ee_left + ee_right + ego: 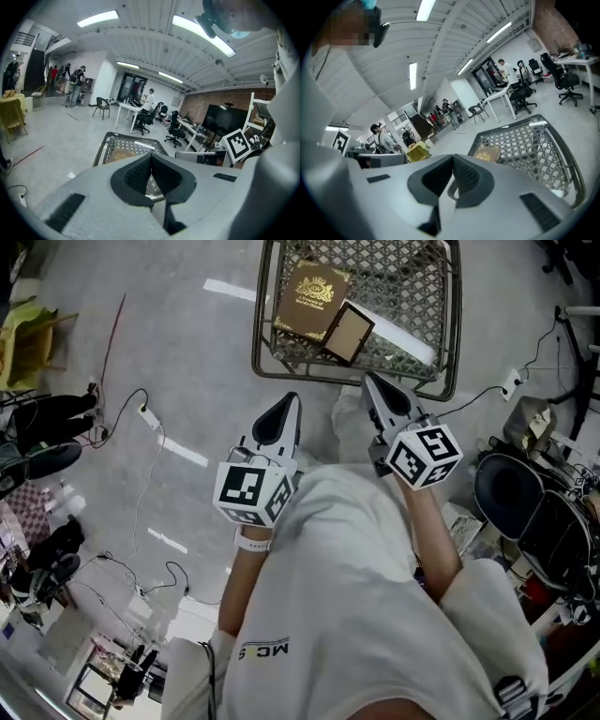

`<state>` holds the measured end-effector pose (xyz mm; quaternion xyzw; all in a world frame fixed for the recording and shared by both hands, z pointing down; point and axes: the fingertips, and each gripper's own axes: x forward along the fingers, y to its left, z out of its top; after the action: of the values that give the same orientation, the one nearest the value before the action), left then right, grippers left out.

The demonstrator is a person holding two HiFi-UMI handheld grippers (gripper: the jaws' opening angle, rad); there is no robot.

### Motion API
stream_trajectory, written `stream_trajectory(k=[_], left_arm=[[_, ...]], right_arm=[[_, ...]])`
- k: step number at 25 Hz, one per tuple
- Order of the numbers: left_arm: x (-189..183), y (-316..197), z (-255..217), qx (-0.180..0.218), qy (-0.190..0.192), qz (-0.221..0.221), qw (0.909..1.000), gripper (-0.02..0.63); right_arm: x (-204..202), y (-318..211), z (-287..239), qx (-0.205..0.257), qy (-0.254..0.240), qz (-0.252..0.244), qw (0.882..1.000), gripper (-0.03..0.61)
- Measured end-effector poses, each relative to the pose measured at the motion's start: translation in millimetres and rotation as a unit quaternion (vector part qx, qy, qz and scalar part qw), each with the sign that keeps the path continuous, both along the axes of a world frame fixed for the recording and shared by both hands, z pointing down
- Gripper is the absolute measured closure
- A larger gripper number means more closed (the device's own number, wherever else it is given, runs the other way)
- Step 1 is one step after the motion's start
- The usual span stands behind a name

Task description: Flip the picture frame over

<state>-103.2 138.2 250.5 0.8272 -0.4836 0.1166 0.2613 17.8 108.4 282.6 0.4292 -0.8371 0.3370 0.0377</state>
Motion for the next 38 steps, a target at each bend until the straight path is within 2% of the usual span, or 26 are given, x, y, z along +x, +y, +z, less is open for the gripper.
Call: stream_trajectory(k=[2,5,10,13,18,24,29,38], left_arm=[[9.0,-33.5,5.2,-0.001,-0.002,-0.008,1.0,0.589],[19.2,-75.9,16.9,-0.01,-0.005,-0.004,0.9999,0.589],[18.6,-111.0,54.5,-0.04,-0.011,0.001,0.9991,0.589],[10.8,-131.1,75.2,-0.06,-0.004,0.002,0.9982,0.589],[9.1,-139.2,96.1,-0.08,0.007,-0.005,0.9968,0.589],[8.3,-144.6,124.0,-0.101,0.015,-0.022,0.9945,0.589],[8.3,-146.5,139.5,-0.109,0.015,-0.026,0.9936,0.589],[1.5,-137.0,161.7,-0.127,0.016,-0.037,0.9911,0.589]], right_arm=[[2.3,-34.4,9.3,-0.009,0.001,-0.012,1.0,0.561],[3.0,-75.4,27.1,-0.036,-0.004,-0.003,0.999,0.56],[-0.9,-102.4,63.8,-0.092,0.0,0.023,0.995,0.56],[-1.1,-121.6,75.5,-0.104,0.006,0.052,0.993,0.56],[-12.9,-129.1,101.0,-0.135,0.002,0.05,0.99,0.56],[-18.6,-130.6,130.3,-0.16,0.021,0.052,0.985,0.554],[-23.4,-130.5,152.3,-0.188,0.015,0.048,0.981,0.476],[-30.2,-129.3,191.3,-0.239,0.016,0.042,0.97,0.462]])
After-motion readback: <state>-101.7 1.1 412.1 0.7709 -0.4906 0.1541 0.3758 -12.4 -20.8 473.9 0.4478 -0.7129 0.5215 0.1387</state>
